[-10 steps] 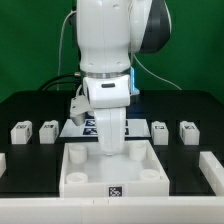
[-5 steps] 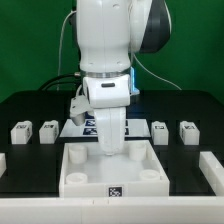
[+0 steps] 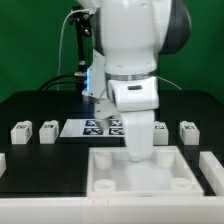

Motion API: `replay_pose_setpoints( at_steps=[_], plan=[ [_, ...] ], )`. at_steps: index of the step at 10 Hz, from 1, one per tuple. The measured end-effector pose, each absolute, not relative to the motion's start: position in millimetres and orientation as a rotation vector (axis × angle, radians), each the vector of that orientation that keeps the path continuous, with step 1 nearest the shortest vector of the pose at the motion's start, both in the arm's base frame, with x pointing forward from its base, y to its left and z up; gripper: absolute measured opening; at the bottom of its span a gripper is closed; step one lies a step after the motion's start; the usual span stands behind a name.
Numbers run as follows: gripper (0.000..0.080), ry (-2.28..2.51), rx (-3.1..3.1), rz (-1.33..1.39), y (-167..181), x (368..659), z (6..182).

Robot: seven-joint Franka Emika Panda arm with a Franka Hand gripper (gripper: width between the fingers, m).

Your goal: Assemble one leg

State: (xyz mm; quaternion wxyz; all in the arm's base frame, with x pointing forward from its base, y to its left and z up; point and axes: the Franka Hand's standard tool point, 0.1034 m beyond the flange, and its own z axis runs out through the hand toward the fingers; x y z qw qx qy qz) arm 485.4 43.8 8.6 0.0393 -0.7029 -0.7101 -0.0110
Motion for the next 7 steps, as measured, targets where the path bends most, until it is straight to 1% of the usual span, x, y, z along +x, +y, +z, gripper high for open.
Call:
replay_pose_setpoints(
  at_steps=[3,7],
  plan=[
    [0.0063,-2.122,-2.176,-0.019,67.9,490.7,8.2],
    [0.0064,-2.106,-2.194,-0.022,67.7,490.5,8.2]
  ],
)
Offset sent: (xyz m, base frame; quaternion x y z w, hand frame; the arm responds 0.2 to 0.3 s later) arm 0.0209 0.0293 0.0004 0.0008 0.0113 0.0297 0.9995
